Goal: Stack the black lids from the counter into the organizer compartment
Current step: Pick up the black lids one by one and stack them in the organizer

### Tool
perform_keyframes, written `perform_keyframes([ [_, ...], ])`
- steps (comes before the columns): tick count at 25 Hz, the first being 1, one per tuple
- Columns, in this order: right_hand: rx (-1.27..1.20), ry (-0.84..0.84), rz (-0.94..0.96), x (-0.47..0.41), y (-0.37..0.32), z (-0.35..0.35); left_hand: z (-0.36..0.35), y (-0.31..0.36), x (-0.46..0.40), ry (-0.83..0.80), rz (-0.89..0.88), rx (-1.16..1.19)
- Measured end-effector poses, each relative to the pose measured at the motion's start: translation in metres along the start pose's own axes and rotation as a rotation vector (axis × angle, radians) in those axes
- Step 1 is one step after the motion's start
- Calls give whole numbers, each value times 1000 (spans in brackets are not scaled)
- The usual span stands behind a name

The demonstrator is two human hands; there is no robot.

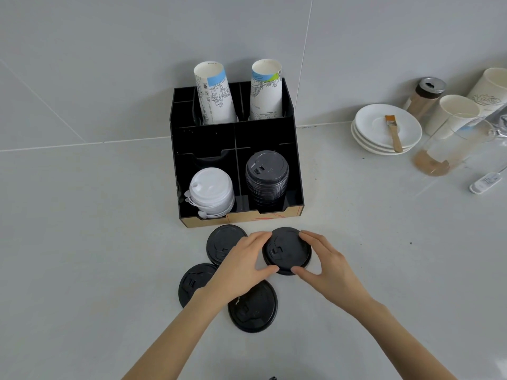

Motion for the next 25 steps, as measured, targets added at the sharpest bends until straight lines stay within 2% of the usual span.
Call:
perform_keyframes([
  [10,3,131,124,-37,-48,43,67,28,-10,234,-145,-2],
  [25,101,60,126,-127,-56,57,114,21,-76,348,-71,-1],
])
Point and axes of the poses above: each hand's wrist, its own x-axis away from the middle knuckle, its own z-axis out of the back of the hand, y = z × x, the point moved 8 cm from there along -x, towards the middle knuckle, and after that the axes turned 8 degrees about x, right-handed, at the moved point
